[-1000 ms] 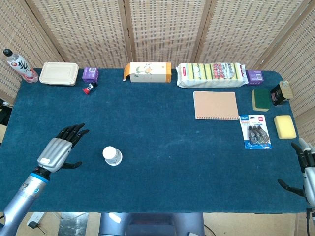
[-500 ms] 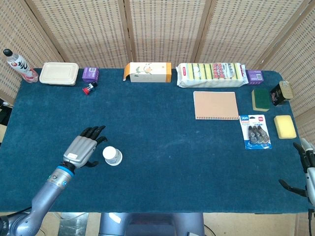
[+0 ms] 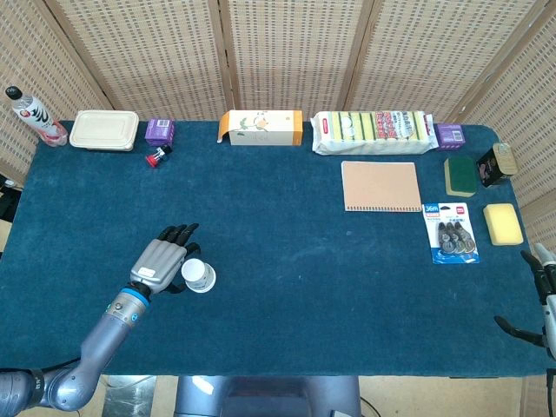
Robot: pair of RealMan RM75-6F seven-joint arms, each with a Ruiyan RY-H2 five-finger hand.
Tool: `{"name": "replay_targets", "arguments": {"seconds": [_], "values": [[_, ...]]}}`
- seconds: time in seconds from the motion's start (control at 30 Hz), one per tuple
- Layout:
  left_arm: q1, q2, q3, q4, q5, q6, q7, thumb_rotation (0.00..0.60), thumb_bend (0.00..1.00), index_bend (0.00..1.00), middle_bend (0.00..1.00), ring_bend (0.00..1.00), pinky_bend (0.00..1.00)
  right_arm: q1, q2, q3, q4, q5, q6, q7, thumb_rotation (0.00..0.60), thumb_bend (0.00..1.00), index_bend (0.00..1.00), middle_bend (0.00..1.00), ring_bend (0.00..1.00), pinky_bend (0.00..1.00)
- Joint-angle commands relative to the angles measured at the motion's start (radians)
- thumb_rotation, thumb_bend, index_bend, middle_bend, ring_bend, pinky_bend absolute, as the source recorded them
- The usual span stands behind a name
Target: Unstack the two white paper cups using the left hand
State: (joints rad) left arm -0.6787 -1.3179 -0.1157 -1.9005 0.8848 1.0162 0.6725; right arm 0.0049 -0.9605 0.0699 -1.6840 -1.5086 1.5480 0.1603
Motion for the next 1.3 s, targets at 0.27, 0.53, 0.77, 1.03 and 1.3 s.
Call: {"name": "replay_targets", "arguments": {"seconds": [0.27,0.53,0.77,1.03,1.3], "values": [[-0.024,-0.013,0.013,0.003,-0.017,0.029,0.002,0.600,0.21,0.39,0.00,0.00,0.06,0.001,0.002,0.000,0.001,-0.001,-0.003,0.006,0.600,0.08,0.06,0.00,0.00,0.00],[-0.027,0.000,0.023,-0.022,-0.004,0.057,-0.008,0.600,0.23,0.42,0.00,0.00,0.06,0.000,0.004,-0.001,0.000,-0.001,-0.003,0.011,0.600,0.08,0.06,0.00,0.00,0.00],[-0.008,0.068,0.017,-0.100,0.047,0.099,-0.052,0.600,0.23,0.42,0.00,0.00,0.06,0.000,0.004,-0.002,-0.002,-0.005,-0.004,0.010,0.600,0.08,0.06,0.00,0.00,0.00],[0.034,0.221,0.003,-0.226,0.156,0.115,-0.178,0.600,0.22,0.42,0.00,0.00,0.07,0.002,0.001,-0.006,-0.005,-0.005,-0.010,-0.005,0.600,0.08,0.06,0.00,0.00,0.00],[0.090,0.355,0.000,-0.256,0.242,0.131,-0.313,0.600,0.22,0.42,0.00,0.00,0.07,0.008,-0.006,-0.020,-0.017,-0.026,-0.024,-0.033,0.600,0.08,0.06,0.00,0.00,0.00]]}}
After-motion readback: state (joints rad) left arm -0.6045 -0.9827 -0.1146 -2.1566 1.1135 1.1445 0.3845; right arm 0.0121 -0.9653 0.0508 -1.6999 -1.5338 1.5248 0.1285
